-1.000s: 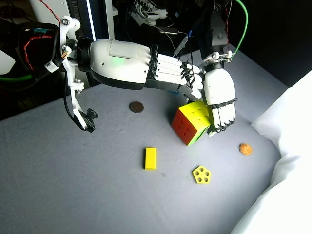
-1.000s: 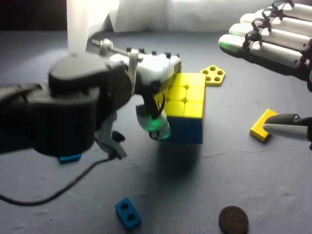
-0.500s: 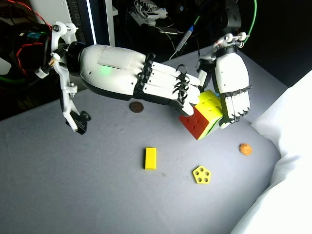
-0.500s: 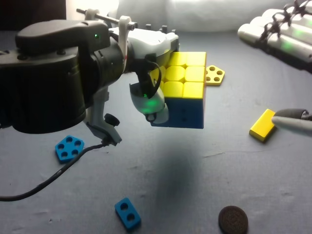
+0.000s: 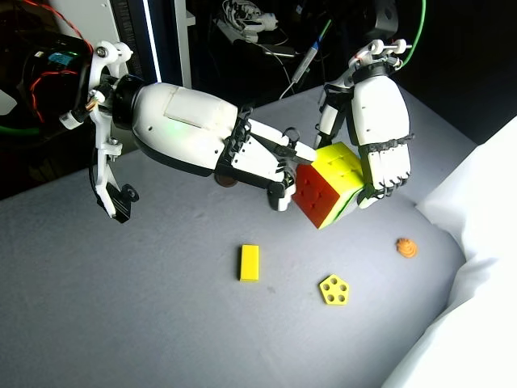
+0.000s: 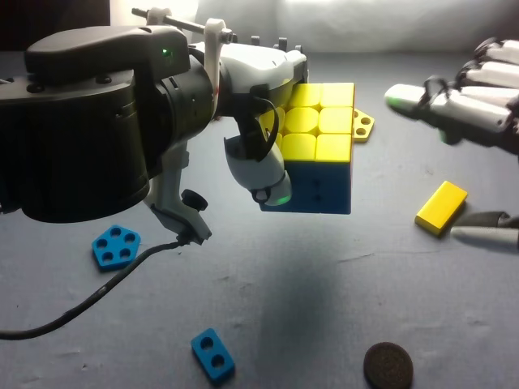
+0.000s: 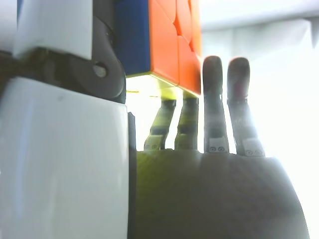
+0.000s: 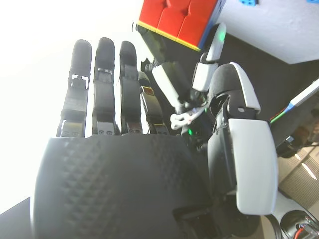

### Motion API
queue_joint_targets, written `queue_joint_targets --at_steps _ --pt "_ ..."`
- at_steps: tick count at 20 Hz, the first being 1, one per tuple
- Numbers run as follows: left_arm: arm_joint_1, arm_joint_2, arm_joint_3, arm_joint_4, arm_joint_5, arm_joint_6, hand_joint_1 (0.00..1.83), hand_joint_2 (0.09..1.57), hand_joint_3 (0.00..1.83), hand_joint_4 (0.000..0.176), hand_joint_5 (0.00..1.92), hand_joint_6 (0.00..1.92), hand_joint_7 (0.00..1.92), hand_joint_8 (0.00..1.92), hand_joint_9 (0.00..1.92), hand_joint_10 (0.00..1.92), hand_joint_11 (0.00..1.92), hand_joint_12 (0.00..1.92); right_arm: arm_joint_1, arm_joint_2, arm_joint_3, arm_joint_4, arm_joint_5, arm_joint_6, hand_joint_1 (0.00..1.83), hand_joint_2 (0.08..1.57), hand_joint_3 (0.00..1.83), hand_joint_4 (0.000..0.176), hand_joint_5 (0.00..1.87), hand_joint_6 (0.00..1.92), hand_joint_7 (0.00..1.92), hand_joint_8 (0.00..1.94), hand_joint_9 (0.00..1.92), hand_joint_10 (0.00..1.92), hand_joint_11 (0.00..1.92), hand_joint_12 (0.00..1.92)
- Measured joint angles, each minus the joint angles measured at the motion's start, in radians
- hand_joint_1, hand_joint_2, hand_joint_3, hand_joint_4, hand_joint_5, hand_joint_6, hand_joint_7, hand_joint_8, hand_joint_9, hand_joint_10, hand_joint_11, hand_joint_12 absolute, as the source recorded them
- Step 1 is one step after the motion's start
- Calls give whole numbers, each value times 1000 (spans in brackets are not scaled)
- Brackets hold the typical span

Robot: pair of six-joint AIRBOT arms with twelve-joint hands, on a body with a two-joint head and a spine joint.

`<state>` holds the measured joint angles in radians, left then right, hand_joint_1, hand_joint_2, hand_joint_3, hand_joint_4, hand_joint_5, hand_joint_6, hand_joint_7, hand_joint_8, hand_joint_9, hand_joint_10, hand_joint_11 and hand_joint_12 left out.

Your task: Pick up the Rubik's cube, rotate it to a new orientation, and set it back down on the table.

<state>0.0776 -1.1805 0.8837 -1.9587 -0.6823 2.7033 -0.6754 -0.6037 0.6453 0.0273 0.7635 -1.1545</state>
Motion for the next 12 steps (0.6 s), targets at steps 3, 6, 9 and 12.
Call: queue_joint_targets --at_steps 3,6,9,12 --pt "0 0 0 0 -10 0 1203 1157 0 0 91 1467 48 1532 66 1614 0 1761 6 -1 0 -18 2 22 456 1191 3 0 5 1 220 1639 229 1913 82 1921" --pt "0 -2 0 -1 -11 0 1124 1232 22 0 29 1498 16 1532 35 1612 0 1742 6 -1 -6 -38 -14 35 480 1190 1 0 11 3 228 1698 243 1921 75 1921" --pt "0 -2 1 -1 -10 0 1060 1157 0 0 20 1474 0 1529 27 1610 0 1733 26 -15 -9 -46 -48 35 480 1184 0 0 21 6 246 1653 213 1921 35 1921" --pt "0 -3 6 -2 -11 0 1320 1216 7 0 139 1434 63 1528 62 1626 0 1795 56 -31 -9 -39 -71 31 525 1173 0 0 24 1 275 1700 271 1921 22 1921"
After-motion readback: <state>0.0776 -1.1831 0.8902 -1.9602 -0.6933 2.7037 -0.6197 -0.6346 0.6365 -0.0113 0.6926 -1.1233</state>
